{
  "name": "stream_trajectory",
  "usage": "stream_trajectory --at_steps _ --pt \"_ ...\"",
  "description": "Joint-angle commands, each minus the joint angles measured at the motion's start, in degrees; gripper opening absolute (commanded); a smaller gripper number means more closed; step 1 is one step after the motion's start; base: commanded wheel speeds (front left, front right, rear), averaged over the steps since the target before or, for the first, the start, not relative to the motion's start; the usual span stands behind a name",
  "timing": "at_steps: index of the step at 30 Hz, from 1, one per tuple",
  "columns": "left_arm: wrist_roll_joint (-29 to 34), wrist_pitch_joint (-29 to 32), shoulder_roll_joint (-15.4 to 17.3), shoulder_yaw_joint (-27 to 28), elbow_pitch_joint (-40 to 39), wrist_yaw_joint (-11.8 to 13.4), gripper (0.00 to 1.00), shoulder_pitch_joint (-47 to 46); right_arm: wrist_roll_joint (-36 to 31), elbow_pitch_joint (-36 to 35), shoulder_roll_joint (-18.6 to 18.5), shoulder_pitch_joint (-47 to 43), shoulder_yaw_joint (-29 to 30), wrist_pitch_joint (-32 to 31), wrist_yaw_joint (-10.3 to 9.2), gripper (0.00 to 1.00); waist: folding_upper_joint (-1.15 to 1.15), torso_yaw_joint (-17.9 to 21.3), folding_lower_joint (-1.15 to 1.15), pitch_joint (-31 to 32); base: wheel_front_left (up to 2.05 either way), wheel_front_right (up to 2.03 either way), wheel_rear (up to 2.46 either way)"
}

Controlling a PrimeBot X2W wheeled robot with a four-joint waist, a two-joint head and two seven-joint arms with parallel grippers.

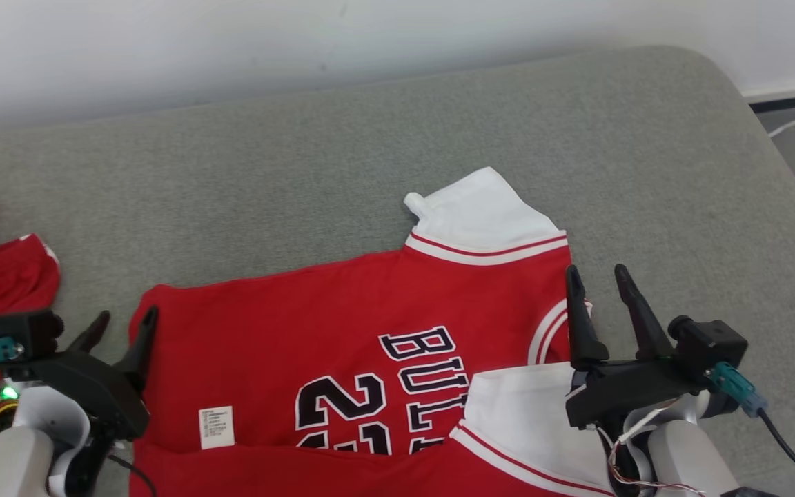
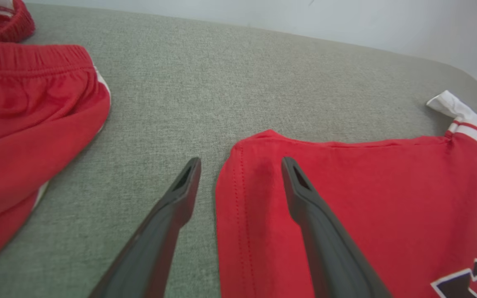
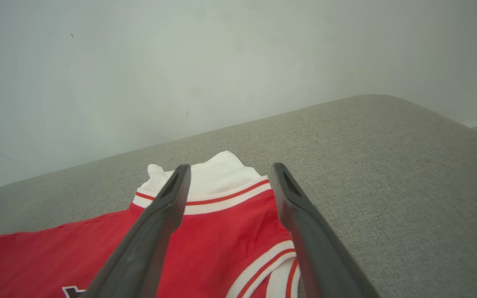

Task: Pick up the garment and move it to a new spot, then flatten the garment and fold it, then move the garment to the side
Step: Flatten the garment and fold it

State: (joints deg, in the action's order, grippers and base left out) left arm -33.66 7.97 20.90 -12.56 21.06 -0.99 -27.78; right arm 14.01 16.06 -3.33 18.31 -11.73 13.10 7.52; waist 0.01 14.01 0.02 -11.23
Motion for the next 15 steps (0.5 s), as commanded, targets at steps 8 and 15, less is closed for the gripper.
stream_trajectory --at_steps 8,15 --pt "-0.4 1.1 0.8 -0.2 3.5 -0.4 1.0 -3.2 1.6 5.1 0.5 2.7 -1.9 1.8 -0.04 1.0 -0.01 2.6 -0.02 -1.9 0.0 0.0 0.0" --pt "0.3 1.4 0.9 -1.0 7.0 0.3 1.0 -4.2 2.6 6.7 0.5 3.6 -2.5 2.1 -0.04 1.0 -0.01 3.3 -0.02 -1.5 0.0 0.0 0.0"
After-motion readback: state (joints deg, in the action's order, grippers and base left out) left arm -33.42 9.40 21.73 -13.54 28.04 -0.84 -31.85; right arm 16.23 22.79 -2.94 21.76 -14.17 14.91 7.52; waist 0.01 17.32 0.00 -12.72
